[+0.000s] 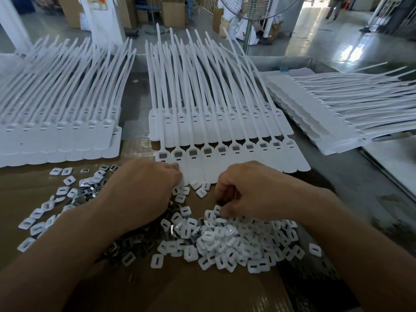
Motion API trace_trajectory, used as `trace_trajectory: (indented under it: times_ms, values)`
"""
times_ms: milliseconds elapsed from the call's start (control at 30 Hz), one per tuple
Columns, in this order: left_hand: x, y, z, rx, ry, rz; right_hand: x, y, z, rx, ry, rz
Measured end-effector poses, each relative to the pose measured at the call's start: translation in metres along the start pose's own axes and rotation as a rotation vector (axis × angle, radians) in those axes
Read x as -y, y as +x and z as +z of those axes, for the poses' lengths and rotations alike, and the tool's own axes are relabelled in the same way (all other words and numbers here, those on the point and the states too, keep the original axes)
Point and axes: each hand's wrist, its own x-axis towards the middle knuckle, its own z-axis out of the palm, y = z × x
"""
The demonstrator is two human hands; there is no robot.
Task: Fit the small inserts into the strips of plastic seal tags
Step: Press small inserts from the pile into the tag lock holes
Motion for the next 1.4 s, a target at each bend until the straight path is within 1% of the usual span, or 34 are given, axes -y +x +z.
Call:
trace_trajectory:
  times_ms: [200, 367, 467, 633, 700, 800, 933, 1033, 1133, 1267, 1400]
  values:
    - [-0.002, 0.002, 0.000, -0.007, 0.006, 0.017, 0.005, 0.002, 0.001, 0.059, -0.111, 0.014]
    - [-0.002, 0.001, 0.000, -0.013, 0.009, 0.009, 0.006, 0.000, 0.001, 0.068, -0.145, -0.003]
    - [-0.001, 0.001, -0.001, -0.015, 0.011, -0.001, 0.002, -0.003, 0.000, 0.040, -0.101, -0.012]
    - [-0.001, 0.001, 0.001, -0.012, 0.016, -0.006, -0.010, -0.012, -0.007, -0.044, 0.070, 0.028]
    - [0.000, 0.001, 0.001, -0.016, 0.016, 0.000, -0.013, -0.013, -0.009, -0.042, 0.076, 0.030]
    - [0.000, 0.001, 0.001, -0.011, 0.014, 0.008, -0.013, -0.011, -0.010, -0.043, 0.006, 0.042]
    - [-0.001, 0.003, 0.001, -0.017, 0.010, 0.007, -0.006, -0.011, -0.005, -0.136, -0.026, 0.038]
    - [0.000, 0.002, 0.001, -0.009, 0.004, -0.001, 0.002, -0.007, 0.003, -0.091, -0.162, 0.063]
    - [0.000, 0.001, 0.000, -0.010, 0.003, -0.001, 0.009, -0.002, 0.005, -0.082, -0.275, 0.101]
    - [0.001, 0.000, 0.000, -0.017, 0.009, 0.005, 0.012, -0.002, 0.006, -0.055, -0.292, 0.075]
    - [0.000, 0.001, 0.000, -0.020, 0.015, -0.005, 0.012, -0.004, 0.007, -0.058, -0.231, -0.012]
